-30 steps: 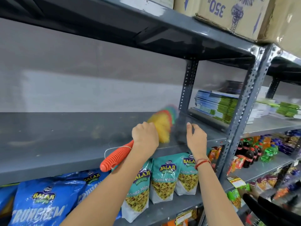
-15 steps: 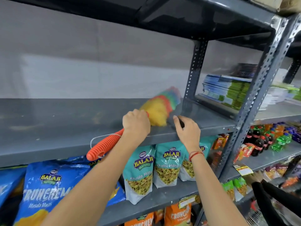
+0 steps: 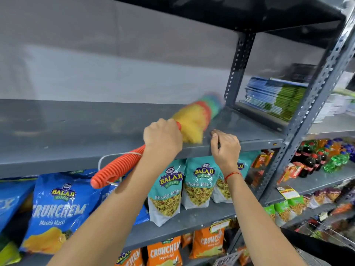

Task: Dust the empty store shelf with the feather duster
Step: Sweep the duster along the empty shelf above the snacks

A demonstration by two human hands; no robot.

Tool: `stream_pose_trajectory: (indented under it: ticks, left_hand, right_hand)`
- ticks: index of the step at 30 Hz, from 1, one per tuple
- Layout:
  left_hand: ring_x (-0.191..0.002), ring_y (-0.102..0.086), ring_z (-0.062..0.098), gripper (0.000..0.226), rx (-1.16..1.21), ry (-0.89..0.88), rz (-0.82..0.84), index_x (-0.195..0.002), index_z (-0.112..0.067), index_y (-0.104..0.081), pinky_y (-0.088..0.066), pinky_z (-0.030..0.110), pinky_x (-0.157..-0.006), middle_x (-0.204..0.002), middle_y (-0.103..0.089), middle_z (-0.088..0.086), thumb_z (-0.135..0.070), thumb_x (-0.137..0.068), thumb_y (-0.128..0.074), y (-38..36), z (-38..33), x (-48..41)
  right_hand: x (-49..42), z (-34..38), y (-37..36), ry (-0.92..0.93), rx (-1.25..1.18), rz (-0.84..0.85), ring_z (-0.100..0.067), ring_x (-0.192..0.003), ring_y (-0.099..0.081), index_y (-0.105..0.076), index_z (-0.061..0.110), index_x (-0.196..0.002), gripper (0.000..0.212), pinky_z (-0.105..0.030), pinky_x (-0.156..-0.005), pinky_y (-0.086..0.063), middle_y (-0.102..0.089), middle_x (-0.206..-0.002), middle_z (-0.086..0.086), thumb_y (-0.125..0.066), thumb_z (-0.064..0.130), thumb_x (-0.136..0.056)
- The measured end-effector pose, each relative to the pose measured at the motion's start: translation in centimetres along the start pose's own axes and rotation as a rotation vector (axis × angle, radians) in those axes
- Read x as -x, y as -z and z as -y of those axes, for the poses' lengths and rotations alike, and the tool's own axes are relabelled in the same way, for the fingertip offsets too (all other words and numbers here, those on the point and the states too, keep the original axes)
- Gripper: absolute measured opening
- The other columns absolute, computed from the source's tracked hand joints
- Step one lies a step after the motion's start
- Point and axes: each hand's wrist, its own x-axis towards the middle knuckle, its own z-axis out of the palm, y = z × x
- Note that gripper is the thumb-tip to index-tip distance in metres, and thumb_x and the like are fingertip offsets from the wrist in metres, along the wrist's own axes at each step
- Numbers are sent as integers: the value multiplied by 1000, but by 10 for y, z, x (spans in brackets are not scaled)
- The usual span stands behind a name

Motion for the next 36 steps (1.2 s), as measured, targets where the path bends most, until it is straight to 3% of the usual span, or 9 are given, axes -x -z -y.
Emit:
stream_pose_trajectory:
  ticks: [3, 8, 19, 23, 29, 31, 34, 36]
  left_hand:
    - [-121, -53, 34, 36, 22, -34, 69, -127, -7, -54, -44, 38, -94, -130, -55, 15, -24, -101, -35, -9, -13, 3]
    - [-121, -52, 35, 38, 21, 34, 63, -128, -7, -53, -44, 39, -95, -131, -54, 16, -26, -101, -34, -7, 8, 1]
    - [-116, -53, 44, 47, -10, 511, -53, -125, -6, -56, -44, 45, -94, -127, -55, 27, -41, -97, -42, 42, 144, 51]
    - [-104, -58, 45, 49, -25, 437, -135, -119, -9, -62, -47, 44, -84, -115, -61, 27, -45, -97, -37, 43, 146, 72]
    - [-106, -60, 39, 47, 74, 233, -55, -119, -15, -62, -48, 41, -86, -116, -64, 19, -47, -97, -36, 19, 97, 53]
    - [-111, -58, 38, 47, 83, 213, -2, -121, -10, -58, -46, 41, -90, -121, -61, 18, -44, -98, -35, 12, 88, 51]
    - [-116, -54, 38, 47, 99, 255, 42, -124, -7, -53, -44, 41, -92, -127, -57, 17, -42, -99, -34, 14, 96, 51]
    - [-118, -53, 37, 45, 87, 326, 50, -126, -7, -52, -43, 41, -94, -130, -56, 17, -40, -99, -36, 24, 115, 54]
  right_hand:
    - [0, 1, 1, 17, 10, -13, -27, -69, -70, -71, 1, -75, 39, -28, -76, -39, -74, -76, -13, -41, 21, -88]
    - [0, 0, -1, -18, -10, -7, -24, -79, -72, -74, 3, -82, 38, -28, -80, -41, -76, -85, -12, -42, 22, -87]
    - [2, 1, 2, 3, -18, -9, -27, -79, -71, -74, 2, -86, 41, -33, -79, -49, -75, -88, -14, -39, 25, -89]
    - [2, 7, 2, -40, -16, -11, -30, -77, -70, -73, 1, -84, 44, -37, -80, -50, -75, -87, -16, -39, 28, -89]
    - [2, 63, -8, -102, -52, -74, -30, -82, -70, -72, 2, -86, 45, -38, -80, -51, -75, -87, -16, -37, 30, -94]
    - [-1, 93, -12, -115, -128, -63, -30, -72, -68, -69, 4, -78, 45, -35, -72, -50, -73, -79, -15, -36, 31, -95]
    - [0, 135, -15, -84, -192, -10, -27, -47, -49, -48, 13, -55, 45, -29, -52, -39, -59, -53, -10, -39, 33, -95]
    - [4, 161, -18, -15, -200, 30, -25, -43, -43, -42, 17, -54, 44, -26, -49, -31, -57, -50, -8, -40, 34, -94]
